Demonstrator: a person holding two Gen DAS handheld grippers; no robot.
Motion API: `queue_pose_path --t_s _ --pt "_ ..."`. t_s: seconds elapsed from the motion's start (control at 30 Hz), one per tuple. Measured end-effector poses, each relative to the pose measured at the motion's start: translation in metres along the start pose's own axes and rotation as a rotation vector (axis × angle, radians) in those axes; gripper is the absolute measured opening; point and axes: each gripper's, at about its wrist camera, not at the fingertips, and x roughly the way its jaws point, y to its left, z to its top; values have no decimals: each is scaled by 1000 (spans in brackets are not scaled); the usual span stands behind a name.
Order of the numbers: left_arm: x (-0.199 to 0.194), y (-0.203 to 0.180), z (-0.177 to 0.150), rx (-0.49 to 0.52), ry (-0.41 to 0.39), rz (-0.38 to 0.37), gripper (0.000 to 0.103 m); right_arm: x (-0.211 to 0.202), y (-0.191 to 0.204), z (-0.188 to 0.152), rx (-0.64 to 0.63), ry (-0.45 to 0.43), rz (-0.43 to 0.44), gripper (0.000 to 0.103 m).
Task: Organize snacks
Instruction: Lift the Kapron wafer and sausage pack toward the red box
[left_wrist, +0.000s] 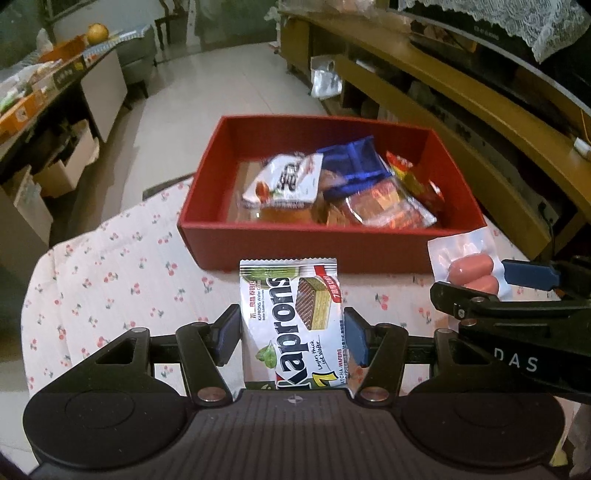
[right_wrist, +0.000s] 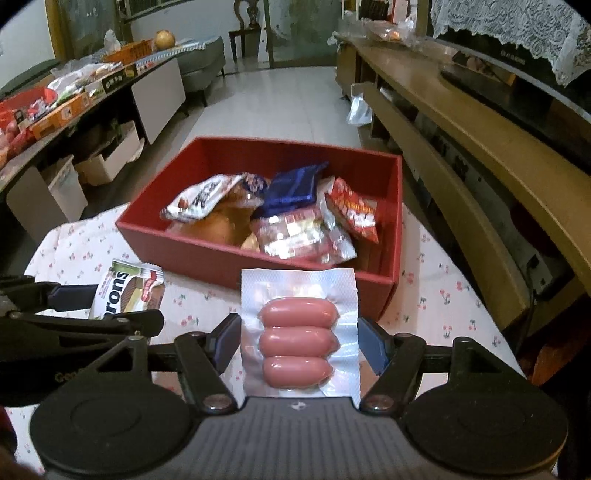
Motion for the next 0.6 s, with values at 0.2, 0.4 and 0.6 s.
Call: queue_pose_path --t_s 0.2,0.4,0.6 --pt "0 -1 16 1 -32 8 64 0 -4 14 29 -30 -3 81" --pt "3 0 32 -6 -56 13 64 1 -7 29 61 -60 -1 81" --pt "9 1 45 -18 -68 23 64 9 -10 42 70 -71 0 81"
